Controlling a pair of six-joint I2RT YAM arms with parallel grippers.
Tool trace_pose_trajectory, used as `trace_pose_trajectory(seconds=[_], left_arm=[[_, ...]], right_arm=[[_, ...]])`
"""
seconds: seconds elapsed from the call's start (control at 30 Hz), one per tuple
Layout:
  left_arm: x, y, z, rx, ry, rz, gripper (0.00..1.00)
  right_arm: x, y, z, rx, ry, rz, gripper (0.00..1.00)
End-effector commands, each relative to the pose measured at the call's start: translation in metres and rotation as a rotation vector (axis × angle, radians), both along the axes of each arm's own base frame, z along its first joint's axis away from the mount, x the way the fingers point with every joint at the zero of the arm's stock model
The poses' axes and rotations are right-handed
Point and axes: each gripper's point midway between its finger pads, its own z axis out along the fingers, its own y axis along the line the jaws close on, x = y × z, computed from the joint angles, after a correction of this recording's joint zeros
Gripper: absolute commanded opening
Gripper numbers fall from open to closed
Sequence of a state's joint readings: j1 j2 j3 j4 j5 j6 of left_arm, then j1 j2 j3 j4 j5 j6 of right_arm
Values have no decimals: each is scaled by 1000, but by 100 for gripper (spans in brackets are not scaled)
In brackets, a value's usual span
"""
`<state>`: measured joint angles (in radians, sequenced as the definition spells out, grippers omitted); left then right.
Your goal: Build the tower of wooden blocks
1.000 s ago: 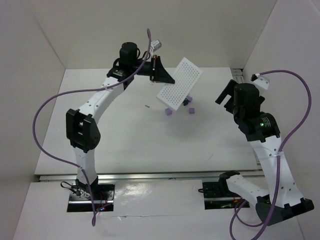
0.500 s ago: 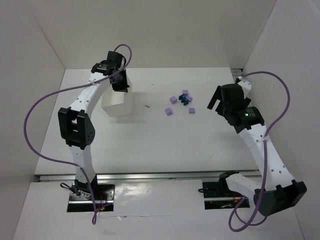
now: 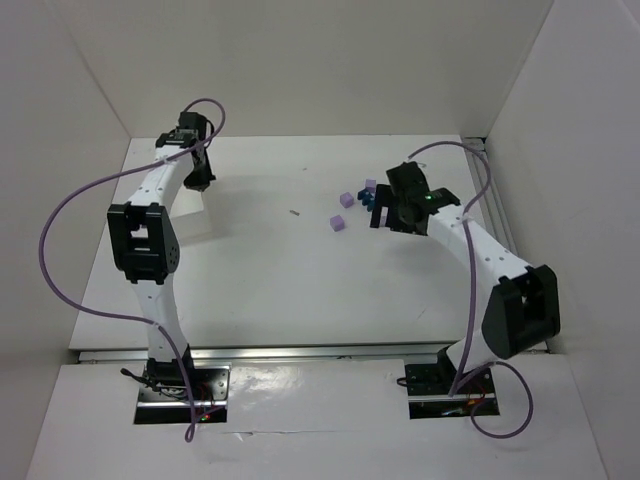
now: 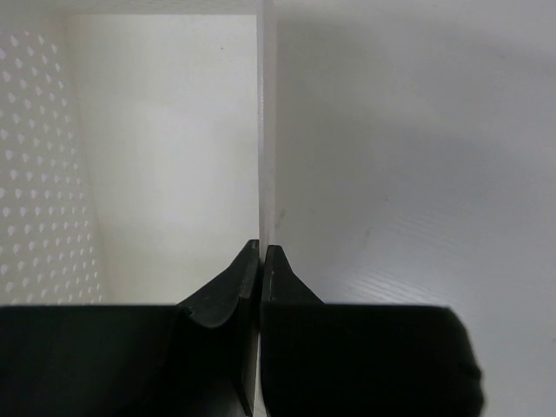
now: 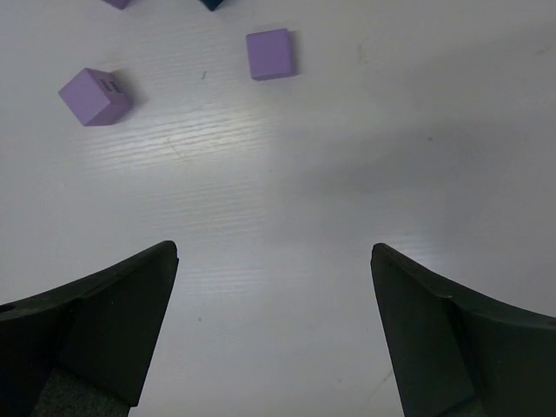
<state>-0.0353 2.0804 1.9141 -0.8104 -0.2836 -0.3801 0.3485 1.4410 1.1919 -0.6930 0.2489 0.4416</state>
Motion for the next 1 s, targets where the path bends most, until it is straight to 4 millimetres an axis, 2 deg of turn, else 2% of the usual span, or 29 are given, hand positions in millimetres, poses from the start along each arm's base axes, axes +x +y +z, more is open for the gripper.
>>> trace_pose_trajectory(seconds=[0.0, 0.03, 0.1, 0.17, 0.2, 0.23, 0.27, 0.3, 0.33, 0.37, 0.4, 0.43, 0.47, 0.53, 0.57, 0.6, 0.7, 0.73, 0.77, 0.8, 0.83, 0.87, 0.9, 0.97], left_arm=[[16, 25, 11, 35, -58, 24, 0], [16, 31, 2, 33, -39, 24, 0], [21, 34, -2, 45, -31, 31, 0], [17, 38, -9, 69, 4, 34, 1], [20, 43, -11, 69, 9, 43, 30], [20, 41, -9, 59, 9, 37, 45], [18, 36, -10, 37, 17, 25, 55], [19, 33, -11, 20, 17, 15, 64], [19, 30, 1, 5, -8, 5, 81], [19, 25, 8, -19, -27, 1, 89], [19, 17, 25, -27, -62, -17, 99], [18, 17, 29, -27, -63, -17, 99], [16, 4, 48, -28, -93, -44, 99], [12, -14, 76, -30, -137, -79, 99], [3, -32, 85, -41, -133, -104, 99], [-3, -43, 110, -54, -186, -132, 99], [-30, -87, 124, -84, -208, -203, 99], [-46, -93, 132, -92, -222, -197, 99], [-58, -111, 133, -104, -221, -233, 99], [-64, -119, 135, -116, -231, -242, 99], [-74, -124, 126, -123, -211, -246, 99], [-82, -128, 134, -129, -234, -261, 99], [-90, -140, 134, -153, -236, -289, 99], [-101, -149, 128, -160, -225, -308, 99]], right_arm=[[38, 32, 19, 36, -124, 55, 99], [43, 40, 5, 26, -95, 68, 99], [52, 52, -1, 33, -97, 79, 99], [59, 65, -17, 33, -73, 101, 99], [65, 77, -12, 53, -93, 123, 99], [66, 84, -16, 44, -86, 146, 99], [71, 87, -25, 39, -75, 146, 99], [73, 97, -25, 43, -80, 172, 99], [75, 107, -23, 56, -85, 193, 99], [80, 109, -29, 48, -81, 201, 99], [81, 121, -29, 58, -90, 240, 99], [83, 129, -28, 62, -99, 265, 99], [85, 130, -31, 60, -95, 265, 99], [88, 138, -49, 55, -55, 318, 99], [94, 142, -46, 59, -65, 318, 99], [92, 148, -59, 50, -44, 353, 99], [100, 156, -67, 52, -40, 383, 95], [104, 158, -66, 46, -49, 393, 92], [104, 158, -72, 42, -37, 393, 90], [105, 158, -73, 35, -32, 400, 87], [105, 158, -78, 31, -22, 400, 84], [107, 159, -77, 34, -32, 400, 82], [106, 159, -83, 31, -21, 400, 80], [106, 164, -82, 34, -29, 409, 74]])
